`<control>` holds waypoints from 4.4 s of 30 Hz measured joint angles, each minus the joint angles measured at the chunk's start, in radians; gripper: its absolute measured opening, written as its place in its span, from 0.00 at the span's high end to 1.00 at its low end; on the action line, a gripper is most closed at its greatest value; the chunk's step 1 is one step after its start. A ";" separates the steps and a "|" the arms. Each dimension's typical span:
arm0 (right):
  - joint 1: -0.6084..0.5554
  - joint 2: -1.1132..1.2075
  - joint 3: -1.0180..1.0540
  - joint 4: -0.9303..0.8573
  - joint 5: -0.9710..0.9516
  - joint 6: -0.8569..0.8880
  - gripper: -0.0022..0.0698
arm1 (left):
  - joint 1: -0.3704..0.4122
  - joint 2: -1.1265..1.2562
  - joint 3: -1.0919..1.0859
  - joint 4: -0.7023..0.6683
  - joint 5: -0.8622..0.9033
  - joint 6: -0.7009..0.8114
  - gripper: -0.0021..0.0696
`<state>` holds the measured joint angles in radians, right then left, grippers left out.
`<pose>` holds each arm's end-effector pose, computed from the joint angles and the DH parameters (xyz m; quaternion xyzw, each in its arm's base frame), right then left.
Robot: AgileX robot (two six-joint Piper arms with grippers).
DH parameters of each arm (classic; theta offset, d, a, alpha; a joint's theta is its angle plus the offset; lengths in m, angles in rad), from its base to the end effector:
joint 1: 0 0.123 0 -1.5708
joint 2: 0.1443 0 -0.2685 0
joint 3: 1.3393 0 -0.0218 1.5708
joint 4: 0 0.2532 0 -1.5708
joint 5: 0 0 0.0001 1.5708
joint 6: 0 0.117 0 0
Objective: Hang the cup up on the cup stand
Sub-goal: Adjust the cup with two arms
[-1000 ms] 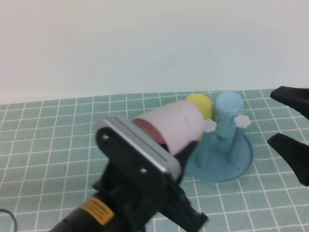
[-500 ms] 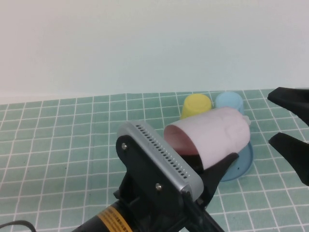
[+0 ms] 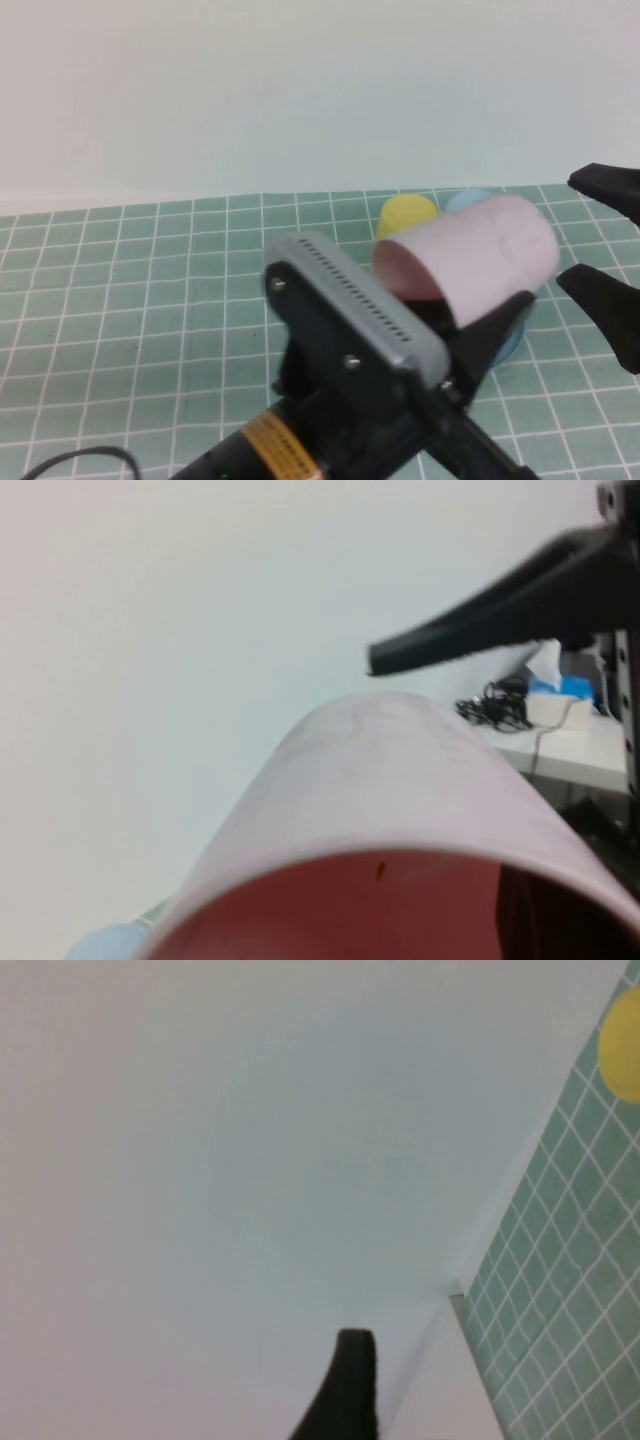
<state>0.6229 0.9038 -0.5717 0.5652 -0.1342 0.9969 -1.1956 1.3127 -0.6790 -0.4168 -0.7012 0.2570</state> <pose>0.1938 0.1289 0.3000 0.3598 0.6602 0.5717 0.3283 0.1418 -0.2767 0.2892 0.2699 0.6113 -0.3658 0.6478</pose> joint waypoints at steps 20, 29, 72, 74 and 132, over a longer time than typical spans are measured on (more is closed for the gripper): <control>0.000 0.000 0.000 -0.131 -0.019 0.050 0.01 | 0.000 0.111 -0.090 0.080 0.051 -0.061 0.95; 0.002 0.001 0.000 -0.163 -0.019 0.054 0.01 | 0.000 0.111 -0.109 0.124 0.046 -0.072 0.95; 0.002 0.005 0.002 -0.296 -0.019 0.073 0.03 | 0.071 0.111 -0.109 0.405 0.087 -0.226 0.95; 0.002 0.005 0.002 -0.296 -0.019 0.089 0.03 | 0.085 0.111 -0.109 0.405 0.083 -0.223 0.95; 0.002 0.146 0.019 -0.637 -0.318 0.637 0.14 | 0.191 0.157 -0.154 0.568 0.111 -0.148 0.95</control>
<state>0.6246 1.0495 -0.5530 -0.0718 -0.4518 1.6335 -1.0043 1.4694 -0.8331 0.1510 -0.5907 0.1087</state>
